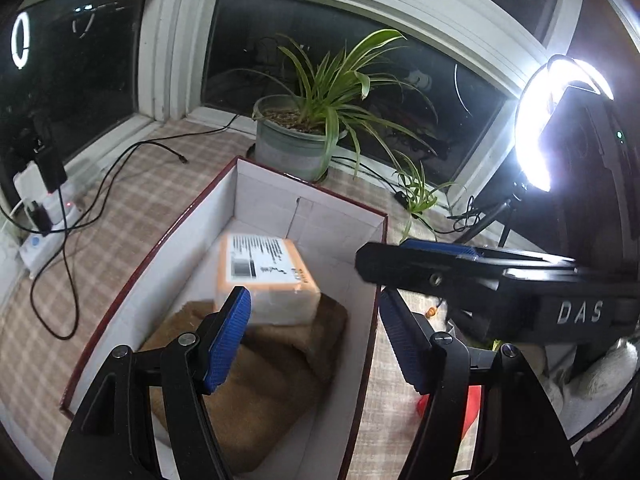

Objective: Organize soft objects
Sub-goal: 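Open the right tool to drop the tissue pack onto the towel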

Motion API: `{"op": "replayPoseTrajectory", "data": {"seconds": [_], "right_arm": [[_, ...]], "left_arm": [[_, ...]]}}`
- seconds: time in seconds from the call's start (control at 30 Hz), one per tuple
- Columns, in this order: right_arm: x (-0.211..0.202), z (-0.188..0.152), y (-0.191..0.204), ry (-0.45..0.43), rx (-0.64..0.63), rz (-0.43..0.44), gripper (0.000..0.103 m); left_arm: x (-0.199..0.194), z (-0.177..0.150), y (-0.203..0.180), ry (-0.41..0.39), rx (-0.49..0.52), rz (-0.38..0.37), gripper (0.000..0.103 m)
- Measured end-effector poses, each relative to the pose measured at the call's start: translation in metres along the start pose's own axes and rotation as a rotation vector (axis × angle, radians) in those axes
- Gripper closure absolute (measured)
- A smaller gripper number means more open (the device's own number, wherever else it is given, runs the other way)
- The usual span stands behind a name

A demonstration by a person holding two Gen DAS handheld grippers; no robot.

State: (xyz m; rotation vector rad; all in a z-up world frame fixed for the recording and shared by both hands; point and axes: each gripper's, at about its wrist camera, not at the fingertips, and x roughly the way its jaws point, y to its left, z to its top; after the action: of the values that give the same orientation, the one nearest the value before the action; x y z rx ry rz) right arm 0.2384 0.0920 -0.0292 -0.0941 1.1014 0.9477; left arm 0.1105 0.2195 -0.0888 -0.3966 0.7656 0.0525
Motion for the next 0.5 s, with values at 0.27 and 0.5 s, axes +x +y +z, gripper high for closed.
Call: {"op": "replayPoseTrajectory", "data": {"seconds": [0.27, 0.5], "right_arm": [[-0.025, -0.003, -0.015, -0.036, 0.025, -0.017, 0.036], [-0.076, -0.025, -0.043, -0.097, 0.049, -0.075, 0.034]], "left_arm": [[-0.005, -0.006, -0.002, 0.005, -0.004, -0.01, 0.037], [-0.016, -0.01, -0.013, -0.012, -0.016, -0.049, 0.037]]}}
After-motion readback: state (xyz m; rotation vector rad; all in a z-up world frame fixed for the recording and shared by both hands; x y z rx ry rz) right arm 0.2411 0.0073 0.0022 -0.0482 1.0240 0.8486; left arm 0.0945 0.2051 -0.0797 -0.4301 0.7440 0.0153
